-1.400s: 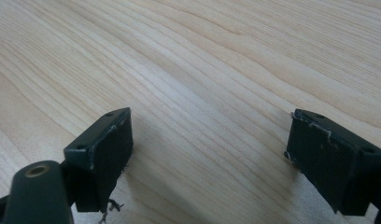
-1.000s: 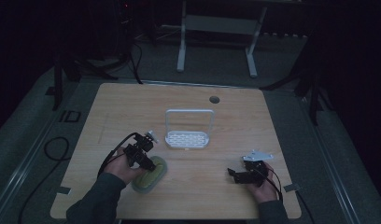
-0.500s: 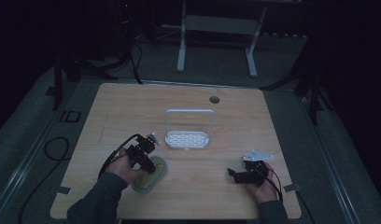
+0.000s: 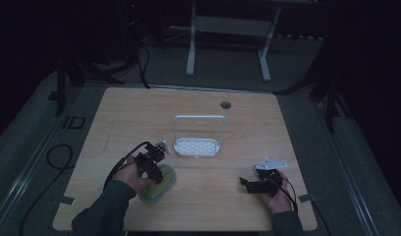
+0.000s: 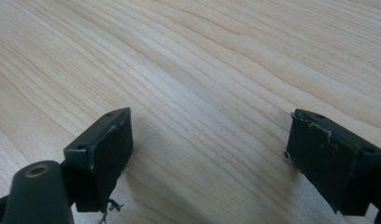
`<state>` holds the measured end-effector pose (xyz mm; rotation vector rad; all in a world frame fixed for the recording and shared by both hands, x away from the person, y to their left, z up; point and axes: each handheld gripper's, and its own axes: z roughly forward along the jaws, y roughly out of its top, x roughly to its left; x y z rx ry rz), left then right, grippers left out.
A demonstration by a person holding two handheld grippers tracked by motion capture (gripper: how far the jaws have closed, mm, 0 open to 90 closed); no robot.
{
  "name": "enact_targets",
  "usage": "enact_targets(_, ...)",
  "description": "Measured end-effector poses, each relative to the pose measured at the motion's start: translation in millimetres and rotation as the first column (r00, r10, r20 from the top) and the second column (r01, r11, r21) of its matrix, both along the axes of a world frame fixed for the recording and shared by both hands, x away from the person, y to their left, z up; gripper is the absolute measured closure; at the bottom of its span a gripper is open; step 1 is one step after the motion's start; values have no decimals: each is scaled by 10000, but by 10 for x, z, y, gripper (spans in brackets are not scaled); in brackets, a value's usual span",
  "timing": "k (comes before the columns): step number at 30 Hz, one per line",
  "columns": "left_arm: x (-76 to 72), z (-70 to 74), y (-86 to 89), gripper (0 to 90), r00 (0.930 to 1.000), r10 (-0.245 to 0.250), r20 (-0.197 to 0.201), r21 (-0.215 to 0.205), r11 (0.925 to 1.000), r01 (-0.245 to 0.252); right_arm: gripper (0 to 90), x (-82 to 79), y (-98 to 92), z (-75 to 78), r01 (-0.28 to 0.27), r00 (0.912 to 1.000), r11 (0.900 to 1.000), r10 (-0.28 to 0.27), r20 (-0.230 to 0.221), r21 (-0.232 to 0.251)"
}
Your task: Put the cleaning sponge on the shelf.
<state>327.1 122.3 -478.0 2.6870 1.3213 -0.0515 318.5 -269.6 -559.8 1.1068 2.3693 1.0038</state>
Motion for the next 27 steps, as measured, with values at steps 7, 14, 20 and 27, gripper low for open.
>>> enact_targets(7,5,-3,-22,699,9998,-184,-25,58,9998,184,142,0,0,0,-4,10000,10000,4,4,-4)
enact_targets(14,-3,13,-43,715,9988,-466,124,274,9986,463,141,0,0,0,0,10000,10000,0,-1,-1)
enact_targets(20,-4,37,-63,717,9976,-669,187,306,9973,663,141,-1,1,0,7,10000,10000,-7,-8,9)
enact_targets(27,-4,74,-75,717,9957,-894,236,121,9959,892,141,-1,0,0,7,10000,10000,-7,-5,5)
